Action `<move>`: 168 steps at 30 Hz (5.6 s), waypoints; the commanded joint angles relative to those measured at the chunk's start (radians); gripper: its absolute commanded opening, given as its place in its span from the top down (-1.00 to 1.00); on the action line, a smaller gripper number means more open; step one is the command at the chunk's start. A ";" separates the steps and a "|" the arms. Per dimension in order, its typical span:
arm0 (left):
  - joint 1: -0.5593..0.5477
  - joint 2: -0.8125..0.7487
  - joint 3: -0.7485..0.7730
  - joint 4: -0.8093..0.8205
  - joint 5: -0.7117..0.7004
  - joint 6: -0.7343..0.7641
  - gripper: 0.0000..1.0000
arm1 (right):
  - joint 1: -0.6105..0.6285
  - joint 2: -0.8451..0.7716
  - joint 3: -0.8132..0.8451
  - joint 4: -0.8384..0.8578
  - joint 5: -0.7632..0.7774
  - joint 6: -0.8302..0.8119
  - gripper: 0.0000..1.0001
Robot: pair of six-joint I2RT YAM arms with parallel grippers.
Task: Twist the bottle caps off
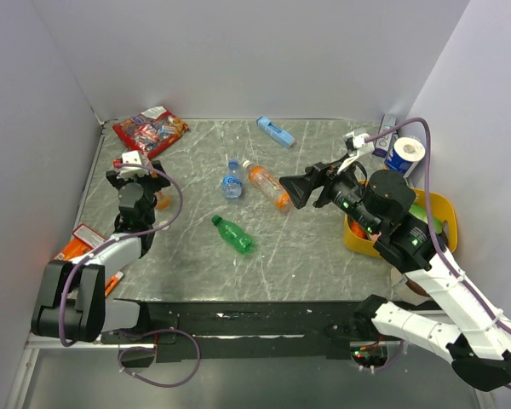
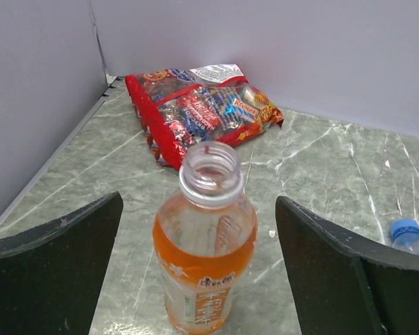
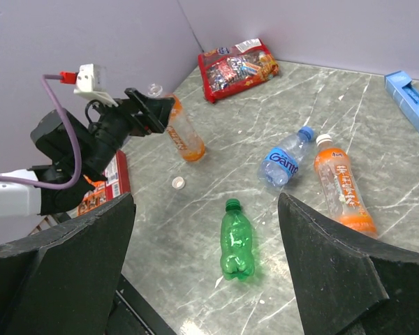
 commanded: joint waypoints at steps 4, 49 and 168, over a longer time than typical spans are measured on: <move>-0.004 -0.036 0.016 0.022 -0.017 0.019 -0.93 | -0.002 -0.021 -0.001 0.024 0.001 0.010 -0.80; -0.059 -0.372 0.450 -0.871 0.305 -0.278 -0.92 | 0.181 1.175 0.666 -0.380 -0.001 -0.296 -0.59; -0.294 -0.102 0.256 -0.071 1.259 -0.759 -0.10 | 0.046 0.416 -0.139 0.901 -0.295 0.279 -0.07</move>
